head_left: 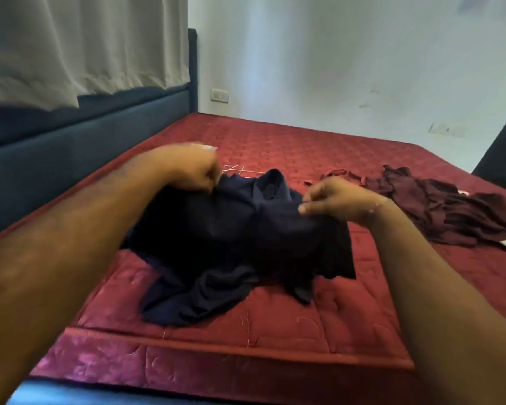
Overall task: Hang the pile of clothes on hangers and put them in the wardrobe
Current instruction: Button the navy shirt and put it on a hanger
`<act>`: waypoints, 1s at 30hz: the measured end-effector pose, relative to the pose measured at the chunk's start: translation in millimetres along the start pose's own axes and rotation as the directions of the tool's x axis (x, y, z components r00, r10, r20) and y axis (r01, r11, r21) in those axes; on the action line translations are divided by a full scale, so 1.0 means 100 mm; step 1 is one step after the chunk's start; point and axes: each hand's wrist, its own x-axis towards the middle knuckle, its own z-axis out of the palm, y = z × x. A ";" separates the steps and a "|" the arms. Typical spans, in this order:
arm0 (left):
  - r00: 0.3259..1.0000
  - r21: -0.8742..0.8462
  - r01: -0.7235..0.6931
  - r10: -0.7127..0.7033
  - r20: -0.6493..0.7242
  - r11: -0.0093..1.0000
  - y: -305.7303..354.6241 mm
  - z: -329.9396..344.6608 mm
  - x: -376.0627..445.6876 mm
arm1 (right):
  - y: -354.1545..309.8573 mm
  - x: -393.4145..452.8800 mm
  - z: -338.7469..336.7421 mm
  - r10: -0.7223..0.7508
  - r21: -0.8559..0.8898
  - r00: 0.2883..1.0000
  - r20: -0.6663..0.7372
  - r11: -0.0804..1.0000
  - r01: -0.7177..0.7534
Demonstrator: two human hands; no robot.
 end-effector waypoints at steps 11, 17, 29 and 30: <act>0.707 -0.614 0.065 -0.471 -0.528 0.786 1.06 1.10 -0.10 | -0.05 -0.07 0.97 0.094 0.209 0.734 -0.672 0.976 0.066; 0.668 -0.756 0.042 -0.582 -0.465 0.653 1.39 1.98 -0.65 | 0.15 -0.38 2.09 0.367 0.784 0.815 -0.449 0.599 0.162; 0.602 -0.677 -0.025 -0.530 -0.597 0.735 1.50 2.26 -0.88 | 0.13 -0.64 2.35 0.324 0.793 0.813 -0.484 0.556 0.251; 0.636 -0.651 -0.044 -0.481 -0.604 0.758 1.52 2.26 -0.89 | 0.15 -0.65 2.35 0.314 0.784 0.814 -0.489 0.567 0.252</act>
